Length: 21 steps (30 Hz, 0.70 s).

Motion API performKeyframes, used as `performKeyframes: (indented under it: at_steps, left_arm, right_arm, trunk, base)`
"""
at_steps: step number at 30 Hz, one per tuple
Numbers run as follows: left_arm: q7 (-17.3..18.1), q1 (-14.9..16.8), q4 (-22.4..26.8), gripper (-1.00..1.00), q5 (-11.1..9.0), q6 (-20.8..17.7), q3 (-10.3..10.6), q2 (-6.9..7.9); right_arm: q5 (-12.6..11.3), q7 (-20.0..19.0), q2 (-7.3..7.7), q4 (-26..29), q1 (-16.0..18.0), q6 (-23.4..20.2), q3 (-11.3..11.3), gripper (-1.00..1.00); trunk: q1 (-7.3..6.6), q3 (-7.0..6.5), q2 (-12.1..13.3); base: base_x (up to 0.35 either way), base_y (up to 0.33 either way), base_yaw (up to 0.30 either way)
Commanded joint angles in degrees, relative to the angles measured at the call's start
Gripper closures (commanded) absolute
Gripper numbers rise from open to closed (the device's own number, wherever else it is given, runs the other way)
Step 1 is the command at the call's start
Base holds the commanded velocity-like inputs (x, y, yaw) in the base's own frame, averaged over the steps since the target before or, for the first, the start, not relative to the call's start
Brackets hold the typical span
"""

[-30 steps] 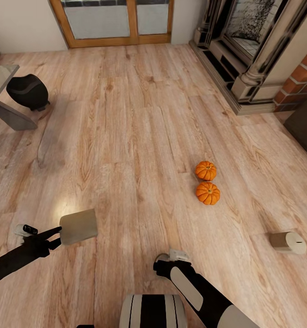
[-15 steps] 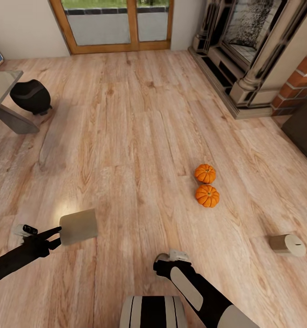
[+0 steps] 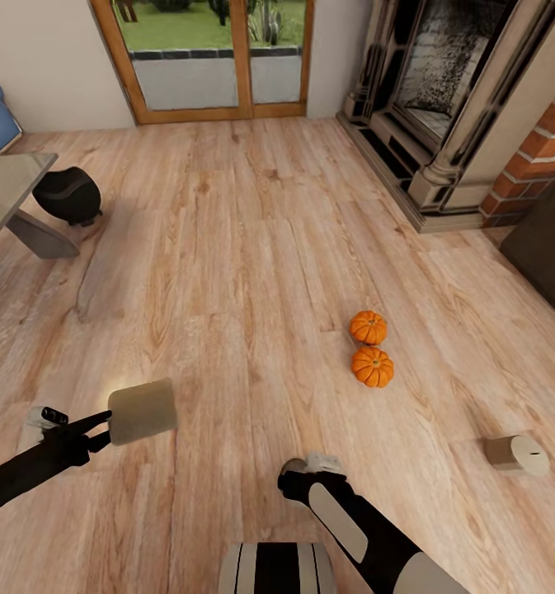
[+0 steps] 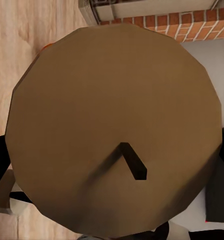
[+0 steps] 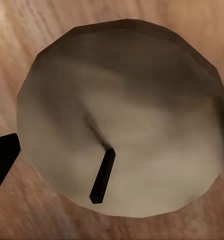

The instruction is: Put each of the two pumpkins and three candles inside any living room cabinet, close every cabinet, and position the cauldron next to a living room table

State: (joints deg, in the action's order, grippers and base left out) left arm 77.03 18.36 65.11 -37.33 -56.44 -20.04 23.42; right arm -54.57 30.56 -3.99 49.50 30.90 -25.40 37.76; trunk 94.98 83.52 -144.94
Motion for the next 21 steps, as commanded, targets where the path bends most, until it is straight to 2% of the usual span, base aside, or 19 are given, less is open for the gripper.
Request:
performKeyframes:
  at_steps: [1,7,15,18,21]
  left_arm:
    - [-0.13,0.01,0.01,1.00,-0.02,-0.34,0.00,0.01]
    - [-0.13,0.01,0.01,1.00,-0.01,-0.34,0.00,0.00]
    - [-0.37,0.01,0.01,1.00,0.32,-0.32,0.00,-0.02]
    - [-0.67,0.01,0.10,1.00,1.92,-0.27,0.00,-0.03]
    - [-0.73,0.01,0.56,1.00,4.77,-0.25,-0.03,-0.10]
  right_arm:
    - [-0.45,0.47,0.03,0.07,0.04,-0.09,0.13,1.00]
    - [-0.47,0.16,0.19,0.33,0.04,0.01,0.12,1.00]
    - [-0.44,-0.29,1.18,1.19,0.04,0.09,0.04,1.00]
    - [-0.48,-0.33,1.23,1.22,0.04,0.09,-0.64,1.00]
    - [-0.62,-0.32,1.26,1.28,0.04,0.09,-2.80,1.00]
  trunk:
    - [-0.03,-0.19,0.00]
    - [-0.19,-1.52,0.08]
    - [-0.39,-3.29,0.19]
    - [-0.47,-3.96,0.23]
    - [-0.55,-4.62,0.27]
  base:
    - [0.000,0.000,0.000]
    - [0.000,0.000,0.000]
    - [0.000,0.000,0.000]
    - [0.000,0.000,0.000]
    - [0.000,0.000,0.000]
